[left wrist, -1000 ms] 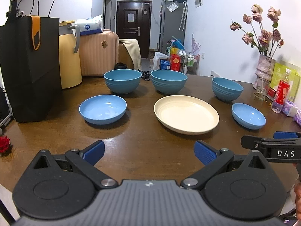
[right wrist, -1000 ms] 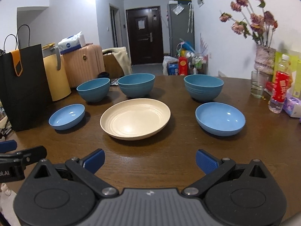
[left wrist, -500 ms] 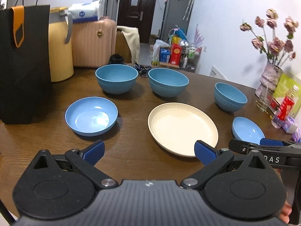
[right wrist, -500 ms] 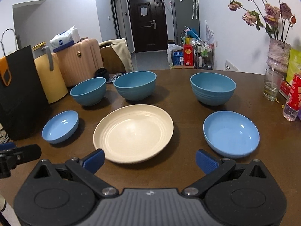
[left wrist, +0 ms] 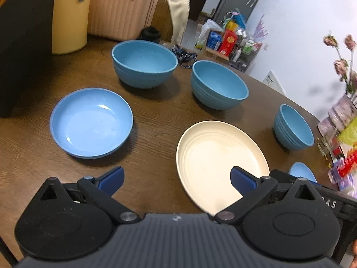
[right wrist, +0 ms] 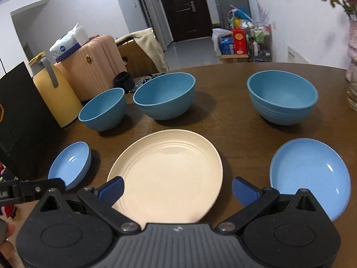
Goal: Organize plates and bowls
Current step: 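Move the left gripper to the cream plate rim while the right gripper approaches it too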
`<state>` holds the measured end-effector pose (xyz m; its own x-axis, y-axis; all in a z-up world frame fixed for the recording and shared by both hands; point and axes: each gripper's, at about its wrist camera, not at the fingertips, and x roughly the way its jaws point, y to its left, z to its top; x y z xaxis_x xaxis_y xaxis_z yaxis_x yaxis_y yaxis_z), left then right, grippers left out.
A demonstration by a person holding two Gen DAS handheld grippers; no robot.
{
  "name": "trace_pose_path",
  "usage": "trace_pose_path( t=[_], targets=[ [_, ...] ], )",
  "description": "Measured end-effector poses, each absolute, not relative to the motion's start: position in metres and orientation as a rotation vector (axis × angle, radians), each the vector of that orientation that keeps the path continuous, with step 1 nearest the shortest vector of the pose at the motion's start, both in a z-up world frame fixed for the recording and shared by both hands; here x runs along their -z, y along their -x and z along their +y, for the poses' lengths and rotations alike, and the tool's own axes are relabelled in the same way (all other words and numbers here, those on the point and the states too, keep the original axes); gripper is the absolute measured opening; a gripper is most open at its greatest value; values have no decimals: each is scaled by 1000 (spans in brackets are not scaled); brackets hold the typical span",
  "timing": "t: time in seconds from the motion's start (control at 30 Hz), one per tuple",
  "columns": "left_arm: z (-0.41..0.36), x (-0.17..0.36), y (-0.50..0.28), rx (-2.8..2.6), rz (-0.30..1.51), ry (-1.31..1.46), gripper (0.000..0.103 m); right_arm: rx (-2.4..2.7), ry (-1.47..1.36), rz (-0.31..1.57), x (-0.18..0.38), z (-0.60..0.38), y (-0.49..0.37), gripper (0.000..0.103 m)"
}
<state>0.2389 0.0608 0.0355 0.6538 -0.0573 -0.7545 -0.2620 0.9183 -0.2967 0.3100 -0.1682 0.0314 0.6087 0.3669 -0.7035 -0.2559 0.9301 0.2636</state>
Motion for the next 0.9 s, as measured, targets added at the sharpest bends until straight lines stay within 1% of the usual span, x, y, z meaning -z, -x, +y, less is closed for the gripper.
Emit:
trace_pose_path(
  t=[0.1, 0.2, 0.3, 0.53, 0.57, 0.67, 0.73, 0.87, 0.9],
  targets=[
    [60, -27, -263, -131, 884, 425, 103, -377, -189, 862, -25, -173, -331, 98],
    [59, -16, -284, -138, 906, 439, 103, -376, -239, 886, -19, -177, -347, 97],
    [60, -3, -301, -135, 931, 478, 103, -383, -231, 902, -16, -175, -360, 96],
    [64, 12, -312, -104, 933, 488, 102, -365, -253, 940, 1, -178, -379, 91],
    [64, 13, -312, -100, 932, 480, 102, -359, -257, 944, 3, -178, -381, 89],
    [63, 17, -313, -86, 946, 469, 98, -336, -267, 961, 11, -181, -384, 82],
    [63, 20, -313, -74, 957, 477, 91, -333, -278, 974, 16, -182, -386, 78],
    [65, 22, -314, -70, 962, 491, 84, -321, -301, 986, 22, -185, -388, 72],
    [65, 23, -314, -71, 964, 494, 79, -316, -304, 985, 23, -185, -388, 70]
  ],
)
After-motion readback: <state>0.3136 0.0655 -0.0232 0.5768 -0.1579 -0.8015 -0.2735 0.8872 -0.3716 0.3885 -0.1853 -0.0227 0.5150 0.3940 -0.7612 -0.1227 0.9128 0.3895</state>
